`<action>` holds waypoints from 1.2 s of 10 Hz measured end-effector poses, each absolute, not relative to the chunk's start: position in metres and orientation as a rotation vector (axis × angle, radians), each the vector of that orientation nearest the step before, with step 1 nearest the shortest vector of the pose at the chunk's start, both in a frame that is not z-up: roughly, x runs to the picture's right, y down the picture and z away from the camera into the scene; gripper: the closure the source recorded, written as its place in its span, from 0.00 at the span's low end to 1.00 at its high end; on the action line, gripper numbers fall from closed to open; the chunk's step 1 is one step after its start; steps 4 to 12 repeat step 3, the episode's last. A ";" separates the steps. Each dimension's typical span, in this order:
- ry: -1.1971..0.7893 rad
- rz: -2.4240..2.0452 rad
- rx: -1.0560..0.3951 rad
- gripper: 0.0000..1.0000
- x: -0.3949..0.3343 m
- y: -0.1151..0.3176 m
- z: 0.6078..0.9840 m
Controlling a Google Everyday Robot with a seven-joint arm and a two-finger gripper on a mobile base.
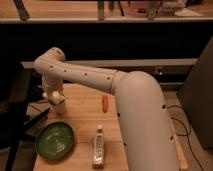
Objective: Place the white sponge in the ceramic cup
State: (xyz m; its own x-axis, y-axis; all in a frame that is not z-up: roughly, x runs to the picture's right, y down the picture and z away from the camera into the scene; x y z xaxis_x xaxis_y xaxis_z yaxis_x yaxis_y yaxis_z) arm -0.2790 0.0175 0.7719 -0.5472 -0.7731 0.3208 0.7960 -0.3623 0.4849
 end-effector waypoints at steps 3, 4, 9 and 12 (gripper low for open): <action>-0.687 -1.979 -0.010 0.22 -0.259 -0.017 0.775; -0.687 -1.979 -0.010 0.22 -0.259 -0.017 0.775; -0.687 -1.979 -0.010 0.22 -0.259 -0.017 0.775; -0.687 -1.979 -0.010 0.22 -0.259 -0.017 0.775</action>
